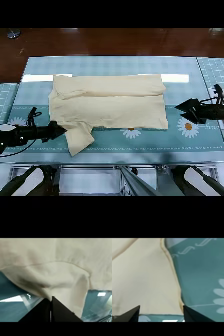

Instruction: Fold the shirts.

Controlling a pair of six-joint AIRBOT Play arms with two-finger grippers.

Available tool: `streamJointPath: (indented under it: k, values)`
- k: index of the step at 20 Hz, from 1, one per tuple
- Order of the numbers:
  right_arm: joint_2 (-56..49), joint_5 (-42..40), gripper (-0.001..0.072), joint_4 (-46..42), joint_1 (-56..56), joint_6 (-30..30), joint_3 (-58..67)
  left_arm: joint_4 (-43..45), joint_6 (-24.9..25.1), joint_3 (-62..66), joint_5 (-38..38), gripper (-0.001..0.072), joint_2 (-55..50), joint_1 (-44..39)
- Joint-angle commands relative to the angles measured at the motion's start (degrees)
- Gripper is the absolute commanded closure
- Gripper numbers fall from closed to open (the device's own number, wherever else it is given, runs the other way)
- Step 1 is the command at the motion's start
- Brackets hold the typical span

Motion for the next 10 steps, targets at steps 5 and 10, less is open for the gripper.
streamJointPath:
  k: [5,10]
  values:
    - [-0.09,2.23,0.0095,-8.04,1.18,5.60,-9.35,-1.07,0.50,2.54,-0.50,0.0683,0.09,-1.73]
    - [-5.97,-4.50,0.0095,-2.58,9.40,5.90,-8.59,-1.07,0.28,2.51,-0.55,0.0683,0.09,-1.73]
